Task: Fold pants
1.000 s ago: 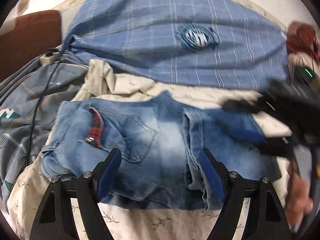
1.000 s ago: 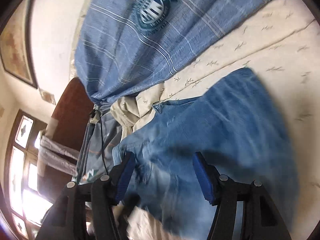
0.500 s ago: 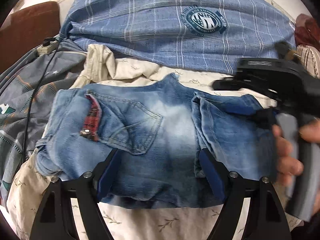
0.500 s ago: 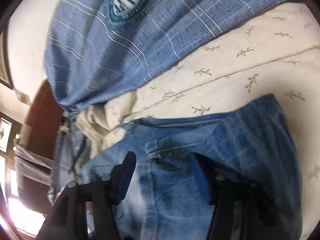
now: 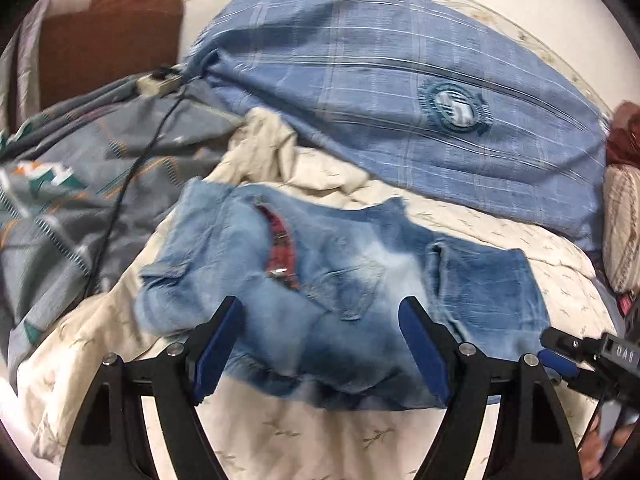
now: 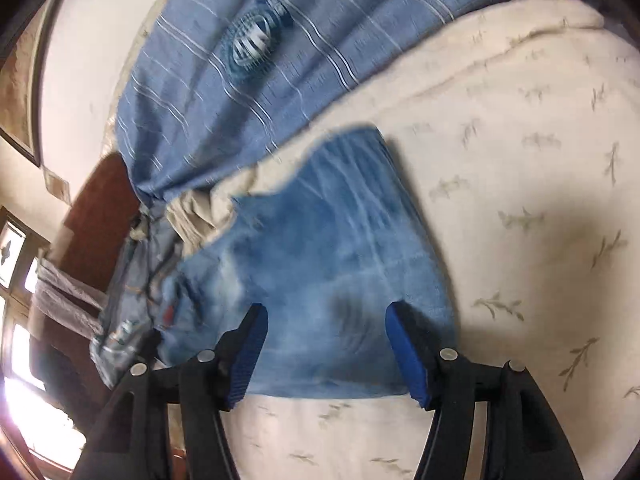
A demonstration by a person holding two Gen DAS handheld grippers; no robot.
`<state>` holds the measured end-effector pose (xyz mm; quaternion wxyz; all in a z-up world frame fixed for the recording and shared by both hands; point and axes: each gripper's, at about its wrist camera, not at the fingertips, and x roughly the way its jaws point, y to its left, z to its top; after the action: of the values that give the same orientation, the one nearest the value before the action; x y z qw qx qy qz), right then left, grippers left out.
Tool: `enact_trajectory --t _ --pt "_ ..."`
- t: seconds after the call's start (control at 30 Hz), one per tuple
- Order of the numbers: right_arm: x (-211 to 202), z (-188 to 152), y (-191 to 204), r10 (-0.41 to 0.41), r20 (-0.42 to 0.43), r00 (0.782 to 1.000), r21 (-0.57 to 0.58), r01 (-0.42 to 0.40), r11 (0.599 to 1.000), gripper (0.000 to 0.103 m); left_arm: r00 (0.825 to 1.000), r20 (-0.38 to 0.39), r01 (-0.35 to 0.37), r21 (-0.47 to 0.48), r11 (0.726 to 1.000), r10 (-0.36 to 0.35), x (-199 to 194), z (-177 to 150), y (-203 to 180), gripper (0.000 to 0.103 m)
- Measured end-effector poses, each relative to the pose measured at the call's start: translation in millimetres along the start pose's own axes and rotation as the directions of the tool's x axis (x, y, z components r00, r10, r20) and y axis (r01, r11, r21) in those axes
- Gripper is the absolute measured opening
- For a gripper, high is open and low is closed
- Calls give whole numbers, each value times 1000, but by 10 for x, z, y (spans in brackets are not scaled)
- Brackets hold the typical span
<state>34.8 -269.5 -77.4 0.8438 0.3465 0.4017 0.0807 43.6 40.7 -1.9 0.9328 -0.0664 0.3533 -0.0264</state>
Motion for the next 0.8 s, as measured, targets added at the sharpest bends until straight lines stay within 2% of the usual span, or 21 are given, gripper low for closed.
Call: enact_trajectory --t 0.1,0.2,0.27,0.37,0.53,0.73,0.8 --pt "-111 26 9 41 -2 999 -14 -41 999 65 998 31 -45 -79 996 47 -121 0 281 81" --pt "-252 26 -9 86 27 996 -34 -85 996 65 999 17 -41 -187 981 45 -220 13 627 81" --pt "-278 30 -23 114 23 993 -29 -114 993 65 998 -31 -54 -277 959 48 -243 13 886 81" --pt "-332 31 23 137 31 990 -48 -136 990 65 997 -56 -63 -374 925 45 -347 7 1124 81" --pt "-410 4 102 243 31 970 -49 -241 969 66 996 -87 -64 -418 906 30 -424 28 1189 81" --pt "-285 -88 270 257 -26 966 -65 -258 964 66 980 -194 -56 -481 875 -44 -187 15 1125 81" --pt "-247 -112 325 251 -40 967 -81 -254 964 66 975 -207 -37 -496 867 -77 -160 12 1053 81"
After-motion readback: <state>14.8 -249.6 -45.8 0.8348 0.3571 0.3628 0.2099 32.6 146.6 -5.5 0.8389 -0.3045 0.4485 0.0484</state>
